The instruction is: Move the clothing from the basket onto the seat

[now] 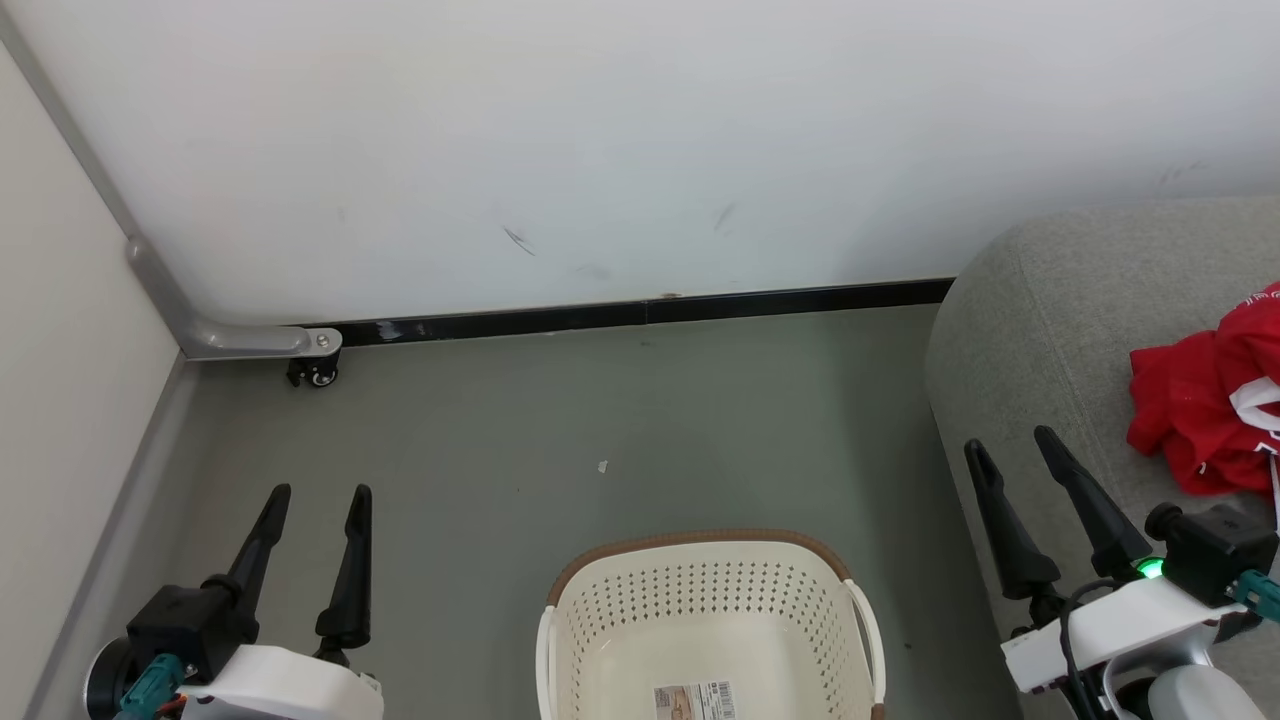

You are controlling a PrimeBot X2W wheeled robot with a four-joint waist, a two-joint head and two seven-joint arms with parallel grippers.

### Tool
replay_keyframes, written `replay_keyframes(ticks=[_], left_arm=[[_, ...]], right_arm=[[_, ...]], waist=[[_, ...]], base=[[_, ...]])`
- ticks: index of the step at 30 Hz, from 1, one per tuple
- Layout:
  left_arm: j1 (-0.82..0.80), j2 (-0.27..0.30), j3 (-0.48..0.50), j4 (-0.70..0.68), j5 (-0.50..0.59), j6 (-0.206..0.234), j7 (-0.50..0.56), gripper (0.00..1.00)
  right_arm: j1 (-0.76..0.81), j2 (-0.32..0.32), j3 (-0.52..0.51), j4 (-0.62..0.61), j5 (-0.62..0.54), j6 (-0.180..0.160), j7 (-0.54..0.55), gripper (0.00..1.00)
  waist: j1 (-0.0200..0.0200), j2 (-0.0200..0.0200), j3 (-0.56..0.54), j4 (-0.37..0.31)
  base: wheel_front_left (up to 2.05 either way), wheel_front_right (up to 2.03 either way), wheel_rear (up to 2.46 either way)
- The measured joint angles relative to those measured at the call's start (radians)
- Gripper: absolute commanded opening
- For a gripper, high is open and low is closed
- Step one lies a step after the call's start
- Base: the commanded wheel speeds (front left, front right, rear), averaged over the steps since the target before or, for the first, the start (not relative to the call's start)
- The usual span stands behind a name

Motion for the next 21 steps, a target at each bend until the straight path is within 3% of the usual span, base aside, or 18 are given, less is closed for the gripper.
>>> replay_keyframes(ticks=[21], left_arm=[[0.040, -0.037, 0.050, -0.032, 0.063, -0.030, 0.000, 1.00]], right_arm=[[0.002, 0.019, -0.014, -0.034, -0.025, 0.000, 0.000, 1.00]], waist=[[-0.0001, 0.0000, 0.005, 0.002]], base=[[0.00, 0.00, 0.00]])
